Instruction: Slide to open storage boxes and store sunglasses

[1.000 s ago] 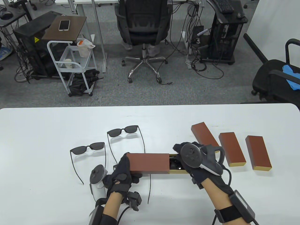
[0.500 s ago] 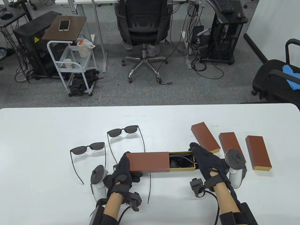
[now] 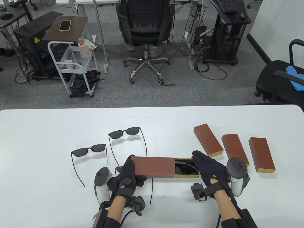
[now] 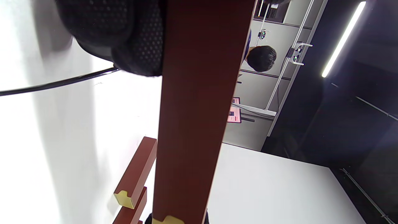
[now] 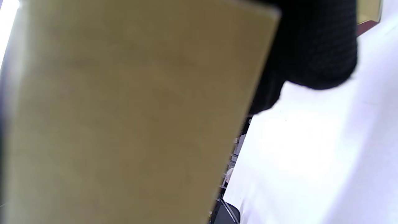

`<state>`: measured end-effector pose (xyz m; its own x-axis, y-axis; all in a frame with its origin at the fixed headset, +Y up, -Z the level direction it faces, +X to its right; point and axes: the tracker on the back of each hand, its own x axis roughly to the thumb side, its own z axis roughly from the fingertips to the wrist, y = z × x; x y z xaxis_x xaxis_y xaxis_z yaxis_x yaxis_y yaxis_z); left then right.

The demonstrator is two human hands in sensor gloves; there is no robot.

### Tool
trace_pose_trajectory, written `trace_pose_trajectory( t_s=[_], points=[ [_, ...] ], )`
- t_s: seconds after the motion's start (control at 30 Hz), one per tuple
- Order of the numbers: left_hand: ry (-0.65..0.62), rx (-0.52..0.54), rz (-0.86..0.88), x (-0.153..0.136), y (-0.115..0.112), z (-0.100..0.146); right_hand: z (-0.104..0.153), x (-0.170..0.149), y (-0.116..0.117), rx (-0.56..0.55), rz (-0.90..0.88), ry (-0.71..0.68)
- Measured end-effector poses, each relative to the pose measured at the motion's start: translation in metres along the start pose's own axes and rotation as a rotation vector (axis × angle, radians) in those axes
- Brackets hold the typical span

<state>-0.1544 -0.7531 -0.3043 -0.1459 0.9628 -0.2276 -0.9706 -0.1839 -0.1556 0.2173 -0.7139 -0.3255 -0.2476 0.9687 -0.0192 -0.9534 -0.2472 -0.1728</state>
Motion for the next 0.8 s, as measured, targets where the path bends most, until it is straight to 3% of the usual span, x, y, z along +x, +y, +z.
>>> trace_pose_trajectory(
  t_s=[0.27, 0.8],
  points=[
    [-0.002, 0.003, 0.035, 0.002, 0.001, 0.001, 0.006, 0.003, 0.012, 0.124, -0.16, -0.14],
    [0.01, -0.109, -0.01, 0.007, -0.021, 0.0, 0.014, 0.004, 0.033, 0.356, -0.229, -0.162]
  ],
)
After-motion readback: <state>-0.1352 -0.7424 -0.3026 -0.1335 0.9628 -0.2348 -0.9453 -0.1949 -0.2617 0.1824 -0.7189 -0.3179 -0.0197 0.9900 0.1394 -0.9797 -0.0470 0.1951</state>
